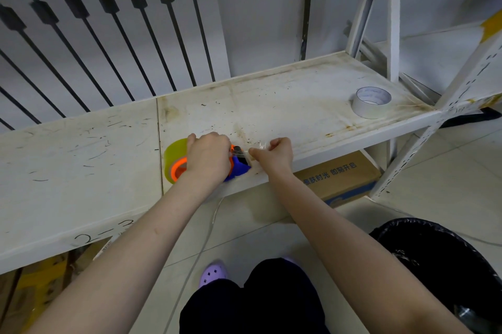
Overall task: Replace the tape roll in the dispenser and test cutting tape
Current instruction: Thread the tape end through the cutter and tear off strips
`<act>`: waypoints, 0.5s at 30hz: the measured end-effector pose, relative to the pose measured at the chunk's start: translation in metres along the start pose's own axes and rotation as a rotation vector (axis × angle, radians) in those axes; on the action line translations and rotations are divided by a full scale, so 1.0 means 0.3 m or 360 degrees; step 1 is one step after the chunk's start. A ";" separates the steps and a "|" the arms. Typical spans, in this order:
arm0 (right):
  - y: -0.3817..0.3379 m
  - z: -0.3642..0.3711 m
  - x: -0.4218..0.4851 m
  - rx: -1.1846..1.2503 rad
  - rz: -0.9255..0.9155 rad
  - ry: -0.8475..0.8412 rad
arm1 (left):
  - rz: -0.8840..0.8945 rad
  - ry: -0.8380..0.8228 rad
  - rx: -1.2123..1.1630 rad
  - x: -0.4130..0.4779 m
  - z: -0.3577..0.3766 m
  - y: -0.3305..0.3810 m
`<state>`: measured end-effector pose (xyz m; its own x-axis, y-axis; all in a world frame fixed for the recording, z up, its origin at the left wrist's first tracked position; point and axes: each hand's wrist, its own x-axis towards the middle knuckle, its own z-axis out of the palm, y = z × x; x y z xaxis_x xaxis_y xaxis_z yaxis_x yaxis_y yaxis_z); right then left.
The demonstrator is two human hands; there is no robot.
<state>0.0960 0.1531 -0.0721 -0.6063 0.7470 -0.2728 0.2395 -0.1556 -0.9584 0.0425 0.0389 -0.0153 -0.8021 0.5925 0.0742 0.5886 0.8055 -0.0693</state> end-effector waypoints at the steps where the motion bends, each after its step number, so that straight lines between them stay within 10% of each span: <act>1: -0.007 0.005 0.007 0.0004 0.0019 -0.0002 | -0.0008 0.0003 -0.0015 0.002 0.000 0.000; 15: -0.108 0.053 0.110 -0.0337 0.0146 -0.0087 | -0.0100 -0.0054 -0.0039 0.059 -0.024 0.011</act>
<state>0.0562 0.1726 -0.0513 -0.6135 0.6989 -0.3676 0.4456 -0.0779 -0.8918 0.0309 0.0522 -0.0071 -0.8404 0.5402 0.0437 0.5387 0.8415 -0.0414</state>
